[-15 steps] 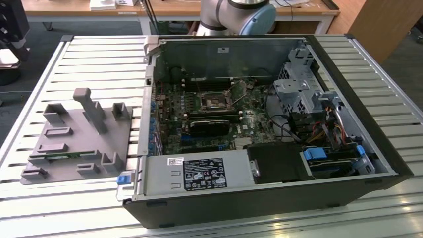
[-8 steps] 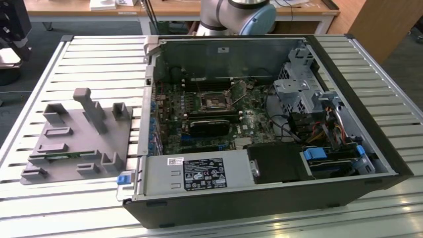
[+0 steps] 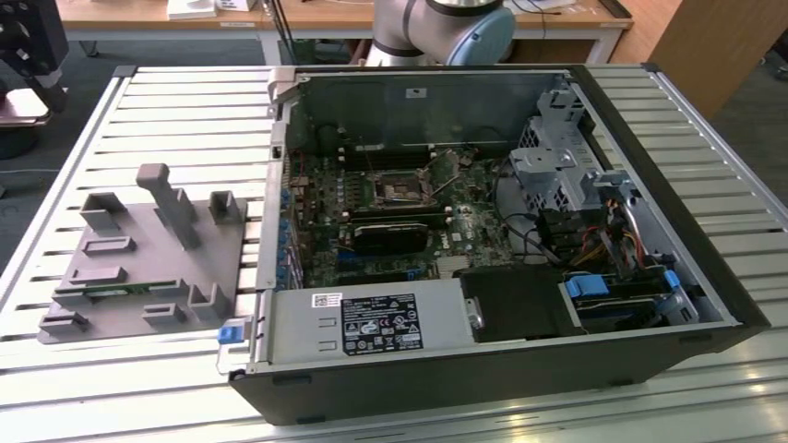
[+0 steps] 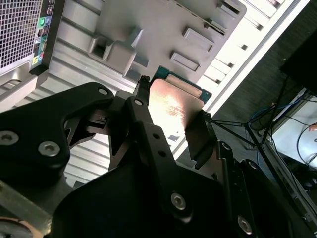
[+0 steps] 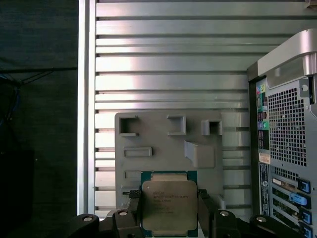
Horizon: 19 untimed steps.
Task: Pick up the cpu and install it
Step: 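Pick up the cpu and move it towards the insertion slot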
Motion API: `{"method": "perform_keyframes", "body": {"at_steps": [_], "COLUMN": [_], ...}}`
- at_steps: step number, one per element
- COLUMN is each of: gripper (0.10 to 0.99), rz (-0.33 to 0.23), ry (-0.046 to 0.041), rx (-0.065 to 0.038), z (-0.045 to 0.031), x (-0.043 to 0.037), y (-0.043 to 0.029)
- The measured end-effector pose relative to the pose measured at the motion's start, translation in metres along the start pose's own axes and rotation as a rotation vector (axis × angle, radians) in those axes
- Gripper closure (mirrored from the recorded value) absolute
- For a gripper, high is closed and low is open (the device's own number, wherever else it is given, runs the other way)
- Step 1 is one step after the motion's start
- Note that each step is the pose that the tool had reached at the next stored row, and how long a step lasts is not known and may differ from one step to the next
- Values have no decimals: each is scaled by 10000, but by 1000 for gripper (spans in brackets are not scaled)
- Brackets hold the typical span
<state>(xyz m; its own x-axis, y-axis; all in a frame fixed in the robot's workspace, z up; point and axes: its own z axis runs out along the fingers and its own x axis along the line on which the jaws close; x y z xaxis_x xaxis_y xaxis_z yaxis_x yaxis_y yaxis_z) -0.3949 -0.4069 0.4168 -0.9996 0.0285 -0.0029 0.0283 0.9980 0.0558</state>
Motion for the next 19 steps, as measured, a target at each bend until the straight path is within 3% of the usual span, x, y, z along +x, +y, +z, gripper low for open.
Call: {"method": "perform_keyframes", "body": {"at_steps": [19], "gripper": [545], "rz": [0], "ry": [2], "rx": [1], "z": [-9], "x": [-134], "y": [6]}}
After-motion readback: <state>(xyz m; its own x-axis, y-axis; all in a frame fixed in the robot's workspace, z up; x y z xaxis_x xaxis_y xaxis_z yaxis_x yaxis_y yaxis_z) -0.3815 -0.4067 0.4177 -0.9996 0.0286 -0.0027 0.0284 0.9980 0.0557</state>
